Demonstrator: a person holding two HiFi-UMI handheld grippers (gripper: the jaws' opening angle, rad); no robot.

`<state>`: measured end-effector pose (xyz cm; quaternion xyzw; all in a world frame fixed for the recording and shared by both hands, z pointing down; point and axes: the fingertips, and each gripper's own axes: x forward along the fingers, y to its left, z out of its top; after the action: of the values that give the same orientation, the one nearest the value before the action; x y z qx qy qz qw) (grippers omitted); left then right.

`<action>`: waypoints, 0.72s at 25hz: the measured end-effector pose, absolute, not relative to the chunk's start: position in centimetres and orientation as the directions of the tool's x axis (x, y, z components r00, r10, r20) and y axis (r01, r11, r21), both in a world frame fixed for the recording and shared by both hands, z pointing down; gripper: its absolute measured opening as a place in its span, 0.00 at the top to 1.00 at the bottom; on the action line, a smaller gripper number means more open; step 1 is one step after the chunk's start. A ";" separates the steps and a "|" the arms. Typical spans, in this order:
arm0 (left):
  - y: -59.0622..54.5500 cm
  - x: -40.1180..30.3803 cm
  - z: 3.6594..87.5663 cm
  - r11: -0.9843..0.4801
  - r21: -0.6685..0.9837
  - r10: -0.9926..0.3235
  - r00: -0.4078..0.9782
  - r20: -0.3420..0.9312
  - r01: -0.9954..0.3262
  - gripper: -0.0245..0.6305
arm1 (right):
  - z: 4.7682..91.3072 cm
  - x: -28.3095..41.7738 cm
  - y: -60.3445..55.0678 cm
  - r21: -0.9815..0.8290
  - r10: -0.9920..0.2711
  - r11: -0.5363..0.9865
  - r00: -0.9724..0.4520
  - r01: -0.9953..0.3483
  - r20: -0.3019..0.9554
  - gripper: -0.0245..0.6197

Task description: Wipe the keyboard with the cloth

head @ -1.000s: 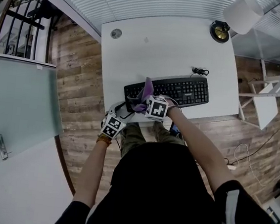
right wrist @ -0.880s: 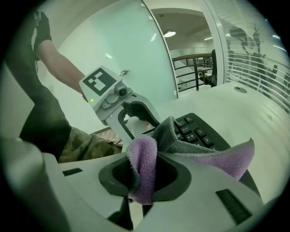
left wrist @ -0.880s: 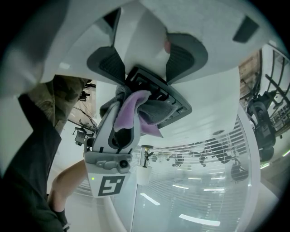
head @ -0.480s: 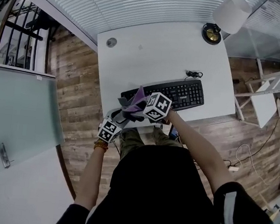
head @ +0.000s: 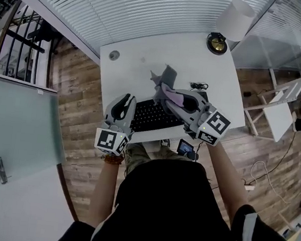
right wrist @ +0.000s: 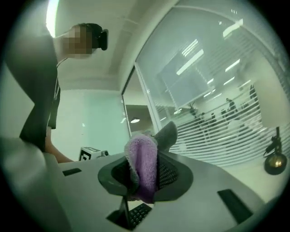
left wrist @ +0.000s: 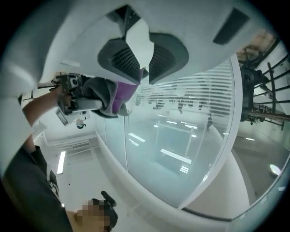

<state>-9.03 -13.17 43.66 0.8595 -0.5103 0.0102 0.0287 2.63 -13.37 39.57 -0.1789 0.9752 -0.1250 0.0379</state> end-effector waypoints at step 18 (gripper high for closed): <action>-9.5 -0.4 38.8 -0.520 -0.090 -0.854 0.520 0.017 -0.850 0.89 | 39.1 6.3 -10.3 -0.291 -0.568 0.800 -0.818 -0.525 -0.087 0.84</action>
<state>-0.38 -9.55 38.79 0.8712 -0.4888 0.0295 -0.0353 6.35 -10.34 39.11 -0.2892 0.9449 -0.1279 0.0852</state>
